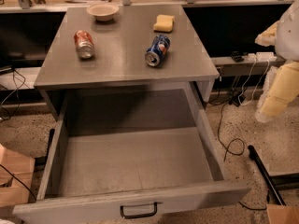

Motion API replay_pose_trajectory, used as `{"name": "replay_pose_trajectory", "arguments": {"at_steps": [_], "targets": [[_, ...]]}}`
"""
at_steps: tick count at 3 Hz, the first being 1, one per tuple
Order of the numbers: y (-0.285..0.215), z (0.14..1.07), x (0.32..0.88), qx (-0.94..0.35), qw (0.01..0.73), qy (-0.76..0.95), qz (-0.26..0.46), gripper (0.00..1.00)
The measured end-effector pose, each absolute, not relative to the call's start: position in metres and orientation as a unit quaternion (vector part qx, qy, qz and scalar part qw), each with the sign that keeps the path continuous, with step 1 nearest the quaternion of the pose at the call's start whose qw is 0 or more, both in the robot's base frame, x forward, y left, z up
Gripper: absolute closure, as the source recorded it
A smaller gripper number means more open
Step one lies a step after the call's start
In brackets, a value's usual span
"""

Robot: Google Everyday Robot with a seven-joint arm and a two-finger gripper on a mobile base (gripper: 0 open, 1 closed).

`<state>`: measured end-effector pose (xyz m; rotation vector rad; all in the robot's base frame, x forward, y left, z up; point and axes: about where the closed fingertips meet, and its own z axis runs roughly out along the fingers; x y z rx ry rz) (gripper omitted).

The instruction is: Place pepsi can into top drawer

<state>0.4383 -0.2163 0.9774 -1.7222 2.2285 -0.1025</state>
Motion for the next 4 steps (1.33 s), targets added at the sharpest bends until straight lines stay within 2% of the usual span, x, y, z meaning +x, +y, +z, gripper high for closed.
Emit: {"name": "replay_pose_trajectory", "arguments": {"at_steps": [1, 2, 4], "targets": [[-0.216, 0.977, 0.438, -0.603, 0.161, 0.780, -0.036, 0.00], [-0.196, 0.977, 0.451, -0.602, 0.192, 0.775, -0.008, 0.00], [-0.153, 0.960, 0.514, -0.583, 0.259, 0.765, 0.083, 0.00]]}}
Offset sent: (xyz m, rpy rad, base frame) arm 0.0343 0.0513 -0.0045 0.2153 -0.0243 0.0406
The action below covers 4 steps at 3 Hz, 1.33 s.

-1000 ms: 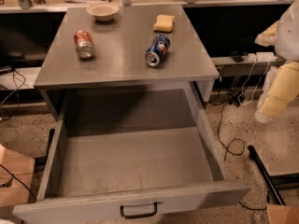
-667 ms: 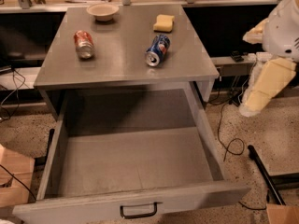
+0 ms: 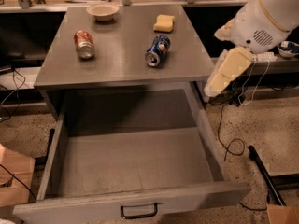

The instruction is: Place pepsi can into top drawer

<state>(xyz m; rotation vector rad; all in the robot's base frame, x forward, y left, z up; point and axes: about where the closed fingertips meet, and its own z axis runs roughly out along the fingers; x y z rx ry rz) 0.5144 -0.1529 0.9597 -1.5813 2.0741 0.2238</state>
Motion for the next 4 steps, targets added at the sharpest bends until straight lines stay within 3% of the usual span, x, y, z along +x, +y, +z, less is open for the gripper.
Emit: {"name": "replay_pose_trajectory", "arguments": {"at_steps": [2, 4], "targets": [[-0.144, 0.963, 0.553, -0.601, 0.282, 0.739, 0.113, 0.00], [-0.100, 0.934, 0.597, -0.601, 0.327, 0.714, 0.150, 0.00]]}}
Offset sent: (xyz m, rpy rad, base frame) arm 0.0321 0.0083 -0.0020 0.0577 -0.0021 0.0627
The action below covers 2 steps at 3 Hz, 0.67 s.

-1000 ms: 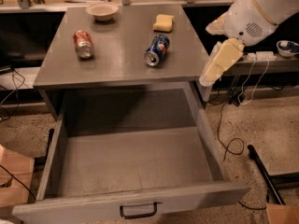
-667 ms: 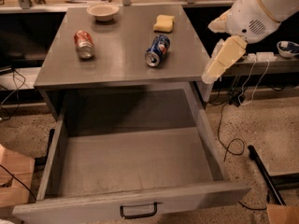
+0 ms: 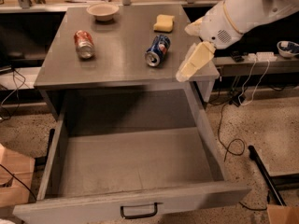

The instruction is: Place pepsi can into top drawer

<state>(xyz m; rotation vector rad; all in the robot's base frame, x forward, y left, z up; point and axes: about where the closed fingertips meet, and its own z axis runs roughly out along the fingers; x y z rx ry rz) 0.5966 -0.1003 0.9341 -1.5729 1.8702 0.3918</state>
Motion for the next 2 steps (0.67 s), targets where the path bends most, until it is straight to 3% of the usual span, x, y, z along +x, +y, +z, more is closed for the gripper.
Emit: {"name": "replay_pose_trajectory", "arguments": {"at_steps": [2], "targets": [[-0.063, 0.912, 0.686, -0.567, 0.388, 0.706, 0.176, 0.00]]}}
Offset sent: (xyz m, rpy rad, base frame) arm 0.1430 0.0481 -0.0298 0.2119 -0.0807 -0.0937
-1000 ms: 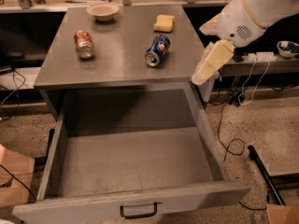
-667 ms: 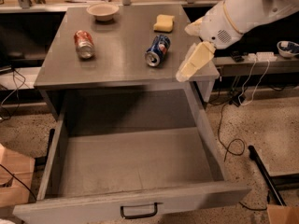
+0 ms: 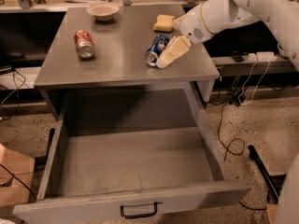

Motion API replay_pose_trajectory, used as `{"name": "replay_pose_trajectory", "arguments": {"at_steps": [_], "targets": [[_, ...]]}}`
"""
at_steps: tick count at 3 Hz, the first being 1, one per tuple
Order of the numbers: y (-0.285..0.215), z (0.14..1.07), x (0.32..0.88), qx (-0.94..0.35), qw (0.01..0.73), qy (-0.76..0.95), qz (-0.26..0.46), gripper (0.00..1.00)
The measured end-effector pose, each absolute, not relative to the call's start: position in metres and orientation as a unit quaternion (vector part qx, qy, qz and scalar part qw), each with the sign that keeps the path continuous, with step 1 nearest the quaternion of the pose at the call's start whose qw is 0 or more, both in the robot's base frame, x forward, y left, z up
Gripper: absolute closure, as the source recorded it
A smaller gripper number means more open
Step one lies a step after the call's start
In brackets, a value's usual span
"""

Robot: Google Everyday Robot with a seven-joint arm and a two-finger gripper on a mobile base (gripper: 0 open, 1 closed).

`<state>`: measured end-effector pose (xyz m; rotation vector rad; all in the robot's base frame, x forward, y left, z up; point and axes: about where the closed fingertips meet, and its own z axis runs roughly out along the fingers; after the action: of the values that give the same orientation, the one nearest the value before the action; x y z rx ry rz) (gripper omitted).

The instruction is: Place pepsi can into top drawer

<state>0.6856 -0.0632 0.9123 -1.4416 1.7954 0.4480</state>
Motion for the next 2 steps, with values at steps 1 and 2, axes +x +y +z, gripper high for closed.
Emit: {"name": "replay_pose_trajectory", "arguments": {"at_steps": [1, 2], "targets": [[-0.052, 0.894, 0.725, -0.544, 0.404, 0.710, 0.193, 0.00], [-0.044, 0.871, 0.755, -0.527, 0.407, 0.716, 0.210, 0.00]]}}
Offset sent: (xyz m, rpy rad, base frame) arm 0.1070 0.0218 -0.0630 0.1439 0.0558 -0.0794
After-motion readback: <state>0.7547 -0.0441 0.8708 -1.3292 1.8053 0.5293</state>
